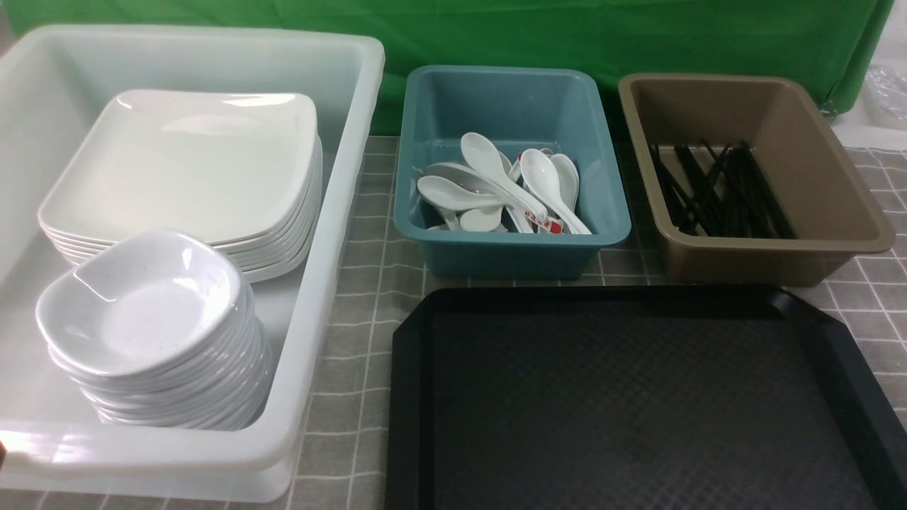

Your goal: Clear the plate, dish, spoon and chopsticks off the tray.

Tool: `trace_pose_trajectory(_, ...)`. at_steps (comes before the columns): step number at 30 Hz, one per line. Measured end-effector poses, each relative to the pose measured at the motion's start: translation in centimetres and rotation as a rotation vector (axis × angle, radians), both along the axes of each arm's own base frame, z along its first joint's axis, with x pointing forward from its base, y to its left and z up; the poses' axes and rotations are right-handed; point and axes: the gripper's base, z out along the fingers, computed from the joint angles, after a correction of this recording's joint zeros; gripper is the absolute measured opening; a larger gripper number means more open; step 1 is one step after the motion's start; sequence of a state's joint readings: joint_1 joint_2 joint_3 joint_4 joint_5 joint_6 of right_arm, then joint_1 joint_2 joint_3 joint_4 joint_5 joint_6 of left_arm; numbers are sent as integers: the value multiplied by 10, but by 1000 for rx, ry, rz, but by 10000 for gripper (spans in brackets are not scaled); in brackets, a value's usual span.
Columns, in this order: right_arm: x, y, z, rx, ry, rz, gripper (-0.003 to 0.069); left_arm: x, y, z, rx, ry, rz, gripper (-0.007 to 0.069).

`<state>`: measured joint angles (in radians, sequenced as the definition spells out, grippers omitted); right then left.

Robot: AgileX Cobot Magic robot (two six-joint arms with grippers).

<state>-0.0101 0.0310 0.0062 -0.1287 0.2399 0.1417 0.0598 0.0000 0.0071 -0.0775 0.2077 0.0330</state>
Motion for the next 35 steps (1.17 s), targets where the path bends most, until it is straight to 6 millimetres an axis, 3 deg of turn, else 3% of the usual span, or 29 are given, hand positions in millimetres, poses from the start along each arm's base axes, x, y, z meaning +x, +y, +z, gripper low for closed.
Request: trace_pose_trajectory(35,0,0,0,0,0,0,238,0,0,0,12,1,-2,3)
